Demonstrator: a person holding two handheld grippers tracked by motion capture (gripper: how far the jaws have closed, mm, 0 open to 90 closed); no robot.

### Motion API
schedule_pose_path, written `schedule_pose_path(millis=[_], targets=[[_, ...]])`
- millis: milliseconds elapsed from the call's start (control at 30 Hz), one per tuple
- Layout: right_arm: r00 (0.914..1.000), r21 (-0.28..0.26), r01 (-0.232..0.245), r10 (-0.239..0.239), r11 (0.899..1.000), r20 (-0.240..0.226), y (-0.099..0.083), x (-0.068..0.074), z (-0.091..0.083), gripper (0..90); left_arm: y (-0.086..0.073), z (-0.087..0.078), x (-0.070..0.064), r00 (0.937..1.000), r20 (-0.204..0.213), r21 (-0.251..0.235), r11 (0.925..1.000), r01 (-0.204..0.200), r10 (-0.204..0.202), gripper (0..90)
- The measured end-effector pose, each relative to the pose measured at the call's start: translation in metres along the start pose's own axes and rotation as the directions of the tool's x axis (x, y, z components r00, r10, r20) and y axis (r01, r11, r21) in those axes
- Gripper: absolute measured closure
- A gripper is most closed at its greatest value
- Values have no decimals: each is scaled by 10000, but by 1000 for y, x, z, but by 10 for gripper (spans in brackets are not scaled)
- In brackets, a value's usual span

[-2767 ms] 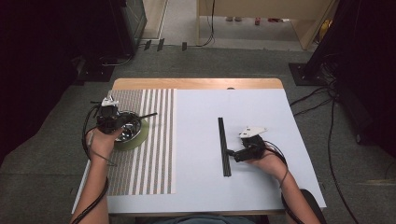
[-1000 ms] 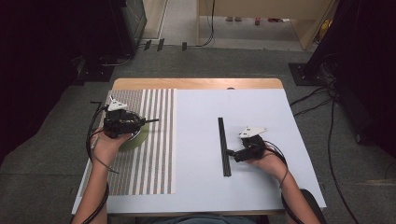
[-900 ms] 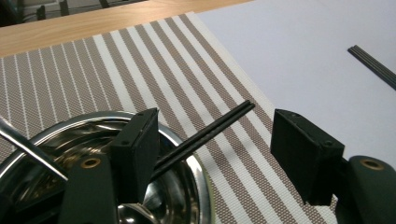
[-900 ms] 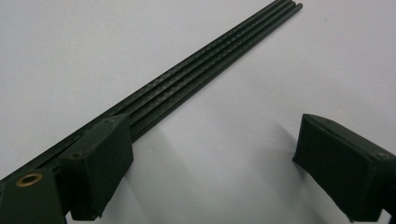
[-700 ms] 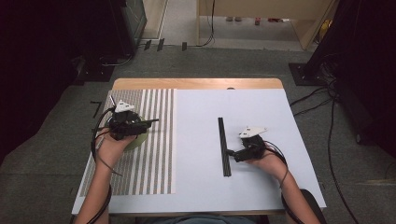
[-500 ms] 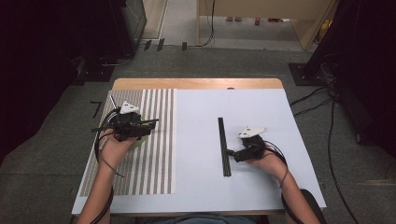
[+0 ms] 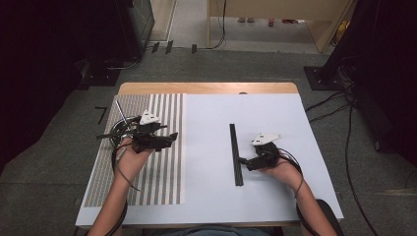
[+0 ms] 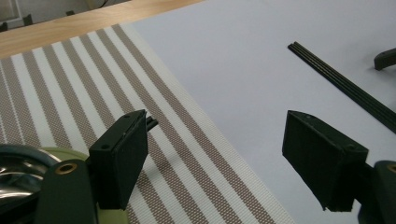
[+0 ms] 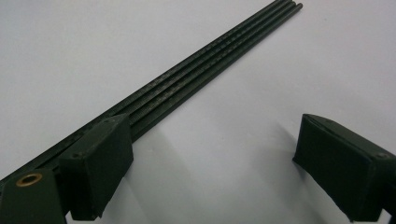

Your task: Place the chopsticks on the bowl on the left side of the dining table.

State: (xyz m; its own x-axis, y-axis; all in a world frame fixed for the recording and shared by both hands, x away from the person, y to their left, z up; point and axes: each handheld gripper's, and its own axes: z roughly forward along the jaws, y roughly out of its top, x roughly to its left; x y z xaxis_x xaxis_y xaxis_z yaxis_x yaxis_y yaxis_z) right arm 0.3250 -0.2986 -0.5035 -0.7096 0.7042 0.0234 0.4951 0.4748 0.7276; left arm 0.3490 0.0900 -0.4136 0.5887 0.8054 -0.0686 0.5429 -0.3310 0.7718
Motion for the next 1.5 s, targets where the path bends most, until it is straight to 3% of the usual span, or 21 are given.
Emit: schedule_pose_path(millis=[133, 267, 367, 767, 967, 1367, 1500], targets=[[10000, -6, 15, -15, 10000, 4, 0, 0, 0, 109, 2, 2, -8, 9999, 138, 24, 10000, -90, 90, 223], [10000, 10, -7, 7, 10000, 4, 0, 0, 0, 110, 2, 4, -17, 9988, 458, -115, 9998, 167, -161, 222], [10000, 21, -26, 26, 10000, 4, 0, 0, 0, 109, 1, 9, -26, 9985, 464, -190, 9994, -273, 281, 210], [10000, 23, -33, 33, 10000, 5, 0, 0, 0, 109, -5, 32, -54, 9931, 850, -182, 9967, -793, 806, 202], [10000, 21, -37, 37, 10000, 4, 0, 0, 0, 109, -9, 40, -69, 9862, 1102, -146, 9924, -1225, 1234, 200], [10000, 36, -48, 48, 10000, 7, 0, 0, 0, 109, -24, 63, -89, 9727, 1709, 123, 9868, -1617, 1573, 195], [10000, 34, -46, 46, 10000, 11, 0, 0, 0, 110, -33, 75, -95, 9660, 1792, 406, 9797, -1964, 1862, 194]])
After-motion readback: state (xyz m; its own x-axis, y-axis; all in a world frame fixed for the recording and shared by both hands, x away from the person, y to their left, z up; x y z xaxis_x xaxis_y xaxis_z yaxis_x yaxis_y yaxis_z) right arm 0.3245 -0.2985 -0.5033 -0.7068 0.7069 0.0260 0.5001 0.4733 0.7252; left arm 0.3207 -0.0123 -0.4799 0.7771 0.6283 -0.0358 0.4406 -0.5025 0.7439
